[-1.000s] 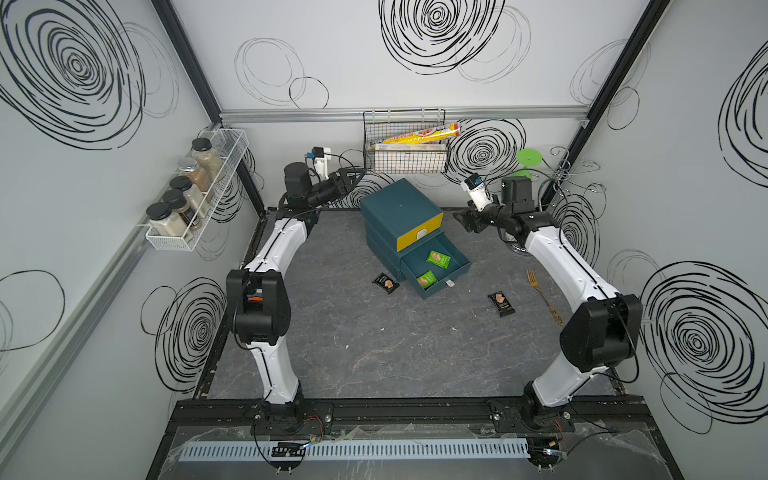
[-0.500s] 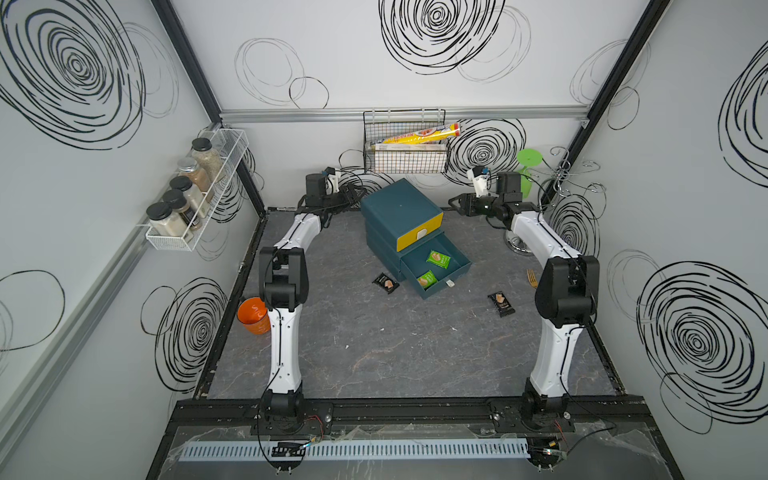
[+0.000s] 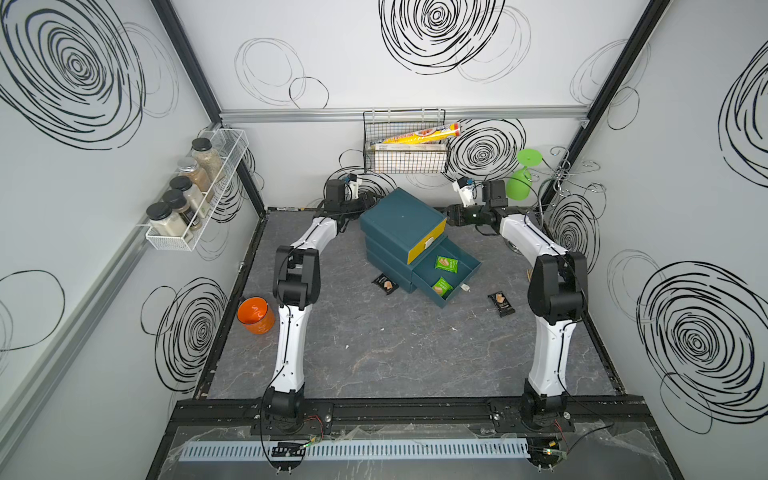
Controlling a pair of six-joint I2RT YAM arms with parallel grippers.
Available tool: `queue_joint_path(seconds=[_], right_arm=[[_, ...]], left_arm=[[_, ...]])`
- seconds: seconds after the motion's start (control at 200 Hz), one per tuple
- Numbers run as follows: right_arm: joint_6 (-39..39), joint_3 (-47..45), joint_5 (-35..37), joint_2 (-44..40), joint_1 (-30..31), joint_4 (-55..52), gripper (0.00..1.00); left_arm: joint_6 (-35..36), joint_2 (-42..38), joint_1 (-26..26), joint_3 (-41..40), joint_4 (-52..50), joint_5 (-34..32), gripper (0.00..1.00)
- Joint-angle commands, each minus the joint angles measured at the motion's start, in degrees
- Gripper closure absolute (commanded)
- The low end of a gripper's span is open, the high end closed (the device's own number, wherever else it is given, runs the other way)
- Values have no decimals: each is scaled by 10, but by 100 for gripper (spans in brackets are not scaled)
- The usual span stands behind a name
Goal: Take the cookies out of the drawer
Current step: Move the storage box to the center of the board.
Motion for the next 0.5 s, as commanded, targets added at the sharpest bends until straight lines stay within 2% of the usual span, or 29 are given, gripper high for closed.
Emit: queue_joint_path(seconds=[0.0,0.135,0.37,0.496], right_arm=[[-17,-61,-6,-74,13,2,46],[-17,-152,3,-143,14,6,45],[-14,-252,-1,-232,28,2,45],[-25,-273,56,-276,26,-17,42]], left_arm=[[26,-41,-18,-32,31,32,37],[31,-53,-30,-60,37,32,37],[35,-54,-57,-72,43,37,37],[20,-63,-57,-79,58,30,37]])
